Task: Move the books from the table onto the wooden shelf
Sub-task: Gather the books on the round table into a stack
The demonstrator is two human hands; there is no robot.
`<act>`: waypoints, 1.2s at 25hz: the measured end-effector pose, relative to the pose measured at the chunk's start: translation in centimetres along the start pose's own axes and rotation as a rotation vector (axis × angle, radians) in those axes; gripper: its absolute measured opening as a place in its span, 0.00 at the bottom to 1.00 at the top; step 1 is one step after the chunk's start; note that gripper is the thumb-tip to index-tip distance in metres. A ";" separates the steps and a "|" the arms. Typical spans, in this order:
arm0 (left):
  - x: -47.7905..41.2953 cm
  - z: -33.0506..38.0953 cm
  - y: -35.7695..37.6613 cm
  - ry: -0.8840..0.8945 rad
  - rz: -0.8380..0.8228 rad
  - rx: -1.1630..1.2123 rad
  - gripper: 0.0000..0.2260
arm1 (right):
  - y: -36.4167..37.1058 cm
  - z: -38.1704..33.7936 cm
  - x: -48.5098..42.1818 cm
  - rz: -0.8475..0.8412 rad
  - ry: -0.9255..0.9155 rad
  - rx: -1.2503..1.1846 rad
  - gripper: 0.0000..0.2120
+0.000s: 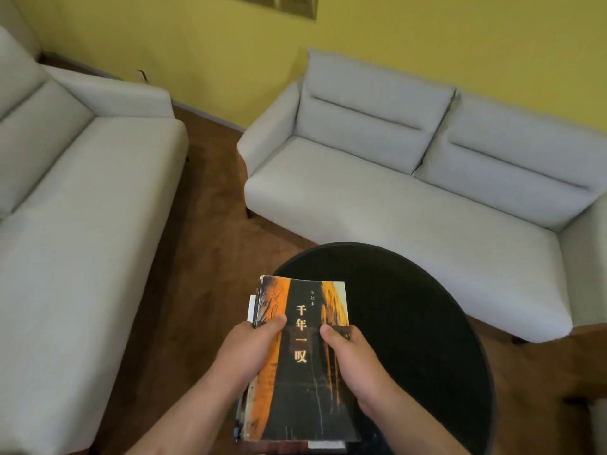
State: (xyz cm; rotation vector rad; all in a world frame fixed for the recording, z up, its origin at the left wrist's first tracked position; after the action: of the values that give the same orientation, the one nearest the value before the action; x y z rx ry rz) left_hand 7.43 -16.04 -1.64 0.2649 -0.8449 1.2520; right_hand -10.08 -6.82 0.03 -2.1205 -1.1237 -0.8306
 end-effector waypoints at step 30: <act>13.3 -11.9 3.7 -0.720 -0.062 1.341 0.35 | 9.0 -14.7 -0.4 -0.092 -0.721 1.061 0.31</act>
State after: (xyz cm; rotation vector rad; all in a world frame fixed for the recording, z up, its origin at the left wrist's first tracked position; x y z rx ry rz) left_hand 9.86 2.04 -1.56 1.8741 -0.4271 1.5177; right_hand -6.17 -22.05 7.14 -1.4129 -1.5315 0.5241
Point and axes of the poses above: each hand's wrist, its own x-axis away from the middle knuckle, its own y-axis out of the palm, z = x × y, the point moved 9 cm from there along -x, towards the middle knuckle, and after that the axes turned 10 degrees about z, right-handed, at the moved point
